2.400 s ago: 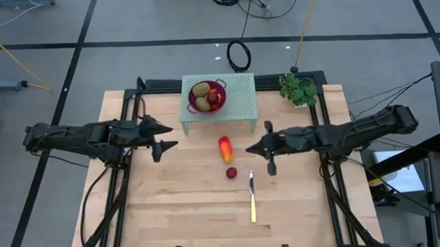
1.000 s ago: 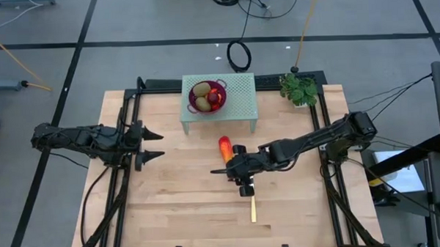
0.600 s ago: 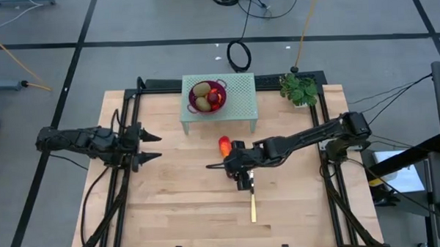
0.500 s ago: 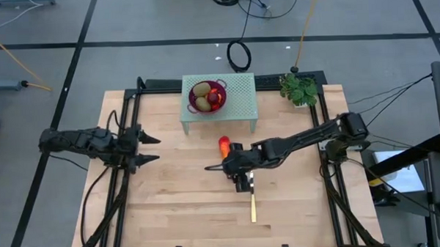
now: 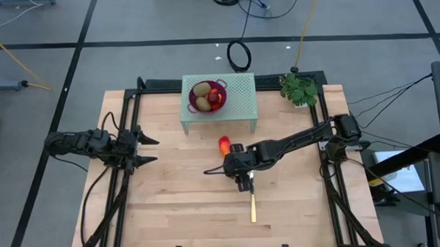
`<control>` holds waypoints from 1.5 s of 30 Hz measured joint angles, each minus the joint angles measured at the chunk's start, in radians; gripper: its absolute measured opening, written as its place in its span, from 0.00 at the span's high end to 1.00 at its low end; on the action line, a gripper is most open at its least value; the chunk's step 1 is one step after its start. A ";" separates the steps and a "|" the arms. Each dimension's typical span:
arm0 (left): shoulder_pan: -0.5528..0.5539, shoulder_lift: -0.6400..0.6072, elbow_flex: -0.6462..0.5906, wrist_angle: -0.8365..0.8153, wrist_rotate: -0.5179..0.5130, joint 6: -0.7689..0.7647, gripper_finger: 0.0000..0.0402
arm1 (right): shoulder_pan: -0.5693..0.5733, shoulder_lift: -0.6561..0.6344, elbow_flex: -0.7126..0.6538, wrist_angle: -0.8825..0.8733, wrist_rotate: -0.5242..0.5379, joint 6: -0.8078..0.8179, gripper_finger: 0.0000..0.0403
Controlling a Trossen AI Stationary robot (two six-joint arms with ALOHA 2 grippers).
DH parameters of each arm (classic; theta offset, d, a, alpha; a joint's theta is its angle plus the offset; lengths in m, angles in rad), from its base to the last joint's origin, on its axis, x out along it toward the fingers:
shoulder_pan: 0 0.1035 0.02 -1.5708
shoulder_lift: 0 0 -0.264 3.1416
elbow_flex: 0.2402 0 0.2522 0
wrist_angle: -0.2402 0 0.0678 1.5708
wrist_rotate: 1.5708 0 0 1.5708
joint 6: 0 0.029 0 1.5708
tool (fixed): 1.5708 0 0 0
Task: Pick & Place Fruit
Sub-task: Put the pomegranate into violet strainer bowl on the shelf
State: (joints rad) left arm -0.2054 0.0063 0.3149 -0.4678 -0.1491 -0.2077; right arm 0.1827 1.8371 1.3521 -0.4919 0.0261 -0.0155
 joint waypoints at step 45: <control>0.000 0.000 0.000 0.009 0.001 -0.041 0.23 | -0.001 0.045 -0.057 0.077 0.023 -0.219 0.29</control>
State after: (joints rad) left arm -0.2054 0.0059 0.3149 -0.4591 -0.1478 -0.2490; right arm 0.1818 1.8820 1.2950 -0.4148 0.0493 -0.2342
